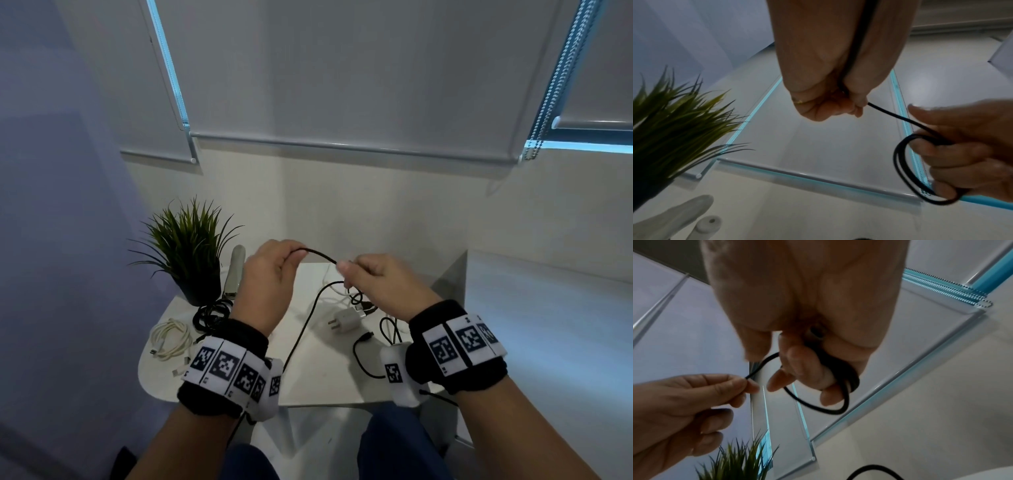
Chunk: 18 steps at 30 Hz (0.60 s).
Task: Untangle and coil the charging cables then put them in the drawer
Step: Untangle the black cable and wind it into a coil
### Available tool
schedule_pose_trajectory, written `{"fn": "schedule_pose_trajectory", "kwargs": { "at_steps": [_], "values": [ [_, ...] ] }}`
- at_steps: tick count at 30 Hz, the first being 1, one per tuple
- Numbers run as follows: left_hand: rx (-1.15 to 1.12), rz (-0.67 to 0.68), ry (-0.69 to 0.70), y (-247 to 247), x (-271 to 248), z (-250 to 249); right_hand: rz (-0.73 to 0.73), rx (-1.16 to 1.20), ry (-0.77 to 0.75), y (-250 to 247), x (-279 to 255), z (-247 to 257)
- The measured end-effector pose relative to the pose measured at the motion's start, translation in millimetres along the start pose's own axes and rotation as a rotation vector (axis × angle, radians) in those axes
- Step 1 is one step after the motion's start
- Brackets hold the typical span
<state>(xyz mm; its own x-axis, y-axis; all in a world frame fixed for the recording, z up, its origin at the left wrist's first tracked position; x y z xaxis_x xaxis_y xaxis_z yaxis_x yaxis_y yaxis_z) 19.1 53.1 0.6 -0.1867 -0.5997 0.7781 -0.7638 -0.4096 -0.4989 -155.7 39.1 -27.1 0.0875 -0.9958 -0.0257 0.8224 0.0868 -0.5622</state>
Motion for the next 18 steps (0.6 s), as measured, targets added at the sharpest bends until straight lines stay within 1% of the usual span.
{"fn": "schedule_pose_trajectory", "kwargs": {
  "at_steps": [2, 3, 5, 7, 10, 12, 16, 18],
  "values": [
    [0.067, 0.034, -0.019, 1, 0, 6, 0.040, 0.001, 0.000, 3, -1, 1],
    [0.113, 0.083, -0.034, 4, -1, 9, 0.051, 0.047, 0.004, 3, 0, 2],
    [0.221, 0.244, -0.059, 12, -6, 12, 0.078, 0.271, 0.017, 2, 0, 5],
    [0.300, 0.403, -0.050, 23, -13, 14, 0.097, 0.523, 0.019, -4, -1, 10],
    [0.209, 0.516, -0.091, 36, -26, 14, 0.081, 0.778, 0.003, -17, -5, 20],
    [0.181, 0.581, -0.109, 44, -32, 10, 0.064, 0.854, -0.004, -23, -7, 23],
    [0.100, 0.639, -0.146, 49, -37, 3, 0.127, 0.990, -0.047, -19, -6, 26],
    [0.063, 0.689, -0.178, 49, -40, 1, 0.096, 1.029, -0.072, -20, -3, 24]
  ]
}}
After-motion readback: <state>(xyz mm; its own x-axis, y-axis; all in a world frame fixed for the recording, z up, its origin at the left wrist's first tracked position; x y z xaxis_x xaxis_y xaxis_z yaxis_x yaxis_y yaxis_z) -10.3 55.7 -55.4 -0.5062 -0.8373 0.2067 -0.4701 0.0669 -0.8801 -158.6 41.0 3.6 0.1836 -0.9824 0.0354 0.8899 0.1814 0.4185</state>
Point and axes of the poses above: each hand's wrist, its own x-axis towards the middle knuckle, its own y-axis out of the palm, z = x × y, the point moved 7 cm from there along x, towards the middle knuckle, and after that the axes turned 14 degrees about y, right-handed, at the moved point
